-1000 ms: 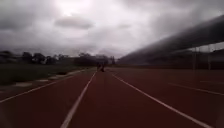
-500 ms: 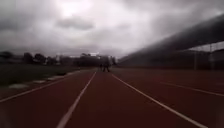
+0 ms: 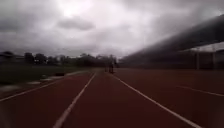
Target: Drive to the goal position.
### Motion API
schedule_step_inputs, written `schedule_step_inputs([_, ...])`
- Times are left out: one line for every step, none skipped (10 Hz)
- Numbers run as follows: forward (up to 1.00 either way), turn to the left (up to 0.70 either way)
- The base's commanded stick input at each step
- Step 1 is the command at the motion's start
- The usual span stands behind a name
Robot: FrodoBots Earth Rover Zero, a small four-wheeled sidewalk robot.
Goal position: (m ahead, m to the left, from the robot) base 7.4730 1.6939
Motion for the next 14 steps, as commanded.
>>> schedule_step_inputs([0.70,0.00])
schedule_step_inputs([0.70,0.00])
schedule_step_inputs([0.70,0.00])
schedule_step_inputs([0.70,0.00])
schedule_step_inputs([0.70,0.00])
schedule_step_inputs([0.70,0.00])
schedule_step_inputs([0.70,0.00])
schedule_step_inputs([0.70,0.00])
schedule_step_inputs([0.70,0.00])
schedule_step_inputs([0.70,0.00])
schedule_step_inputs([0.70,0.00])
schedule_step_inputs([0.70,-0.10])
schedule_step_inputs([0.70,-0.25])
schedule_step_inputs([0.70,0.00])
